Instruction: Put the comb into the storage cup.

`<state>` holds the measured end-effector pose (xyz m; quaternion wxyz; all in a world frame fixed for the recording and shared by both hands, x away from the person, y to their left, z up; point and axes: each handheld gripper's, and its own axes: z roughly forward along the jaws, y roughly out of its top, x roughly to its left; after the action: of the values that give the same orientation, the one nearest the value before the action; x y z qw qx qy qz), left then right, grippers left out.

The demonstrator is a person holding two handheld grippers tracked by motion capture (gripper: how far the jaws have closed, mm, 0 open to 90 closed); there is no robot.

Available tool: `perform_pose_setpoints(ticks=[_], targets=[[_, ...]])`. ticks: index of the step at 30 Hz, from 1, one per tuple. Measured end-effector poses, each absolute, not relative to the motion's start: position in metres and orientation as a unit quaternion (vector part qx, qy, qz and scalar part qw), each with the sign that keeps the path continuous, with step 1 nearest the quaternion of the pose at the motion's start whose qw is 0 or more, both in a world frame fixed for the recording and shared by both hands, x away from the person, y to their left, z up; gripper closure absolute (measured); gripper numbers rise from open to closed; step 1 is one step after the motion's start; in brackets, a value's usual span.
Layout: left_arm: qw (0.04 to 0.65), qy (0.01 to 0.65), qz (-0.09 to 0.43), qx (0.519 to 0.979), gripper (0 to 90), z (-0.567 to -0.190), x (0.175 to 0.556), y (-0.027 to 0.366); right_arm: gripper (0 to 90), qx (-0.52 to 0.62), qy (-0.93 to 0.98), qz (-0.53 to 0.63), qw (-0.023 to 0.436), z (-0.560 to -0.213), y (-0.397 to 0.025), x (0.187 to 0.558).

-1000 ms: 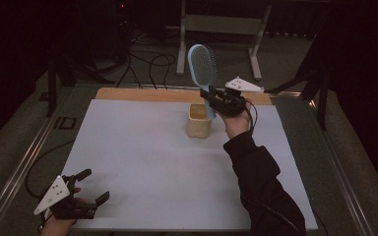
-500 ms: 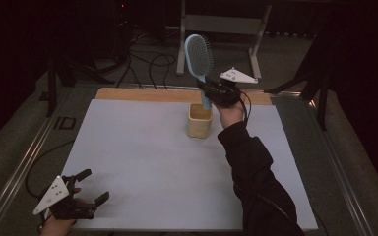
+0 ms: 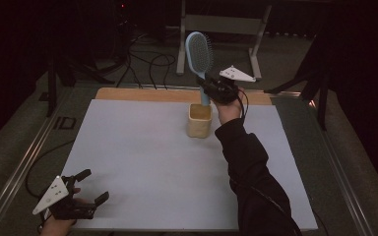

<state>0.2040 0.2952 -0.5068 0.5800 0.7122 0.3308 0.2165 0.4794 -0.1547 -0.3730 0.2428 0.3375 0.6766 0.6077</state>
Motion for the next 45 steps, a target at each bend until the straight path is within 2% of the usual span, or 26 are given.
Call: perform_pose_setpoints(ticks=[33, 45], targets=[[0.580, 0.331, 0.212, 0.713, 0.0, -0.508, 0.204, 0.295, 70.4, 0.364, 0.689, 0.591, 0.212, -0.428, -0.152, 0.489], [0.581, 0.332, 0.211, 0.712, 0.0, -0.508, 0.204, 0.294, 70.3, 0.369, 0.688, 0.584, 0.221, -0.440, -0.156, 0.487]])
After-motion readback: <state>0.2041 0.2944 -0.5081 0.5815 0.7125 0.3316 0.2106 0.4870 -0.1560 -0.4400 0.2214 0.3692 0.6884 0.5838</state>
